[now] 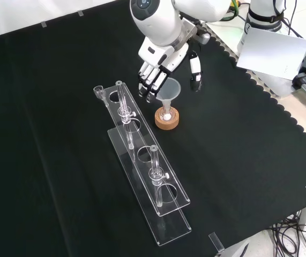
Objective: Remove the funnel from the round-bottom flask.
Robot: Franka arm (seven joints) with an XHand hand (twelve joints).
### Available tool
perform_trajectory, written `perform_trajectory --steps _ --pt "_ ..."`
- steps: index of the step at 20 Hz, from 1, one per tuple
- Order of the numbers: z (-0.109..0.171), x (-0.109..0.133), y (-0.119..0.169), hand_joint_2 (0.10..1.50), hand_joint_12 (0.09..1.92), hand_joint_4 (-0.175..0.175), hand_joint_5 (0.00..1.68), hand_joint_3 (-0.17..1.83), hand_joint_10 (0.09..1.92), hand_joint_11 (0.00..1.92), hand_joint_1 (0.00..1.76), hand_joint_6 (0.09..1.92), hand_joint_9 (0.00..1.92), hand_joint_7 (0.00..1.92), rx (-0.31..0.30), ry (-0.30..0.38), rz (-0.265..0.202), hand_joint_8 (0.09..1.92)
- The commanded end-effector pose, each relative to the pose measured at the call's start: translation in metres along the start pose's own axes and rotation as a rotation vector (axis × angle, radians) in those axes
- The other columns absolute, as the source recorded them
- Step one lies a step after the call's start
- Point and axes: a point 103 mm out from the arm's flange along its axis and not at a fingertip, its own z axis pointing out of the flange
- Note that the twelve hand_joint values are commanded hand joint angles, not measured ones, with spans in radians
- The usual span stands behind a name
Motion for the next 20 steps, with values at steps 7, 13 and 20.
perform_trajectory --steps 7,13,20 --pt "0.003 0.006 0.007 0.67 1.54 0.080 0.09 0.24 0.93 0.24 0.77 0.09 0.03 0.09 -0.025 -0.062 -0.005 0.09" --pt "0.004 0.008 0.011 0.60 1.53 0.076 0.13 0.39 0.90 0.26 0.77 0.09 0.07 0.05 -0.018 -0.058 -0.011 0.25" --pt "0.007 0.010 0.016 0.57 1.53 0.072 0.18 0.48 0.88 0.27 0.78 0.09 0.14 0.00 -0.010 -0.052 -0.003 0.49"
